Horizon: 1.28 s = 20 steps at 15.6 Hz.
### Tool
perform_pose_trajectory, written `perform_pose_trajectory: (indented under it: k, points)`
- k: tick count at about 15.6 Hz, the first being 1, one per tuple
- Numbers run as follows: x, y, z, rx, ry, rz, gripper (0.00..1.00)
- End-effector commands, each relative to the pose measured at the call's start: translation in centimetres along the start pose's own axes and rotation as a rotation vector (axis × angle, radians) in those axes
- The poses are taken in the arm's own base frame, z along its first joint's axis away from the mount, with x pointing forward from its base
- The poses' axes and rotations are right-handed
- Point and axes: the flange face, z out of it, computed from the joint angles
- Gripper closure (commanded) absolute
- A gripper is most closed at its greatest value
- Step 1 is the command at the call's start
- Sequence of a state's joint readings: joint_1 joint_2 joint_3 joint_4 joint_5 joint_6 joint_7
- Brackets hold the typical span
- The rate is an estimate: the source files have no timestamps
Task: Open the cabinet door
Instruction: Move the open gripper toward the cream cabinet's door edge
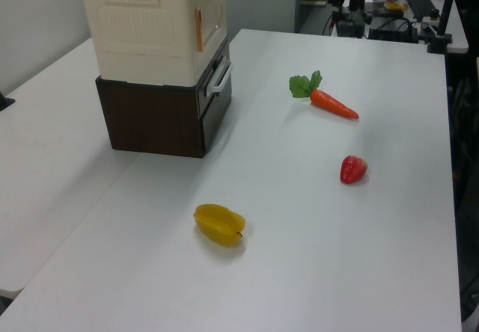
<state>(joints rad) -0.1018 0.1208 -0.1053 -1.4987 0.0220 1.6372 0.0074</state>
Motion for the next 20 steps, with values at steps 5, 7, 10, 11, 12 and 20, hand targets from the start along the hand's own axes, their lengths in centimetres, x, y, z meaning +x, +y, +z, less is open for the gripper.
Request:
perform_pose_trajectory:
  k: [5, 7, 10, 11, 12, 20]
  points:
    - [-0.5, -0.3, 0.0, 0.005, -0.012, -0.016, 0.00]
    - [-0.5, -0.3, 0.0, 0.005, -0.016, -0.016, 0.00]
    - [-0.6, -0.4, 0.1, 0.007, -0.021, -0.019, 0.00]
    - [-0.6, -0.4, 0.1, 0.008, -0.019, -0.025, 0.00]
    - [-0.5, -0.4, 0.1, 0.010, -0.018, -0.036, 0.00]
    - [1.4, -1.1, -0.3, 0.180, 0.115, -0.145, 0.00]
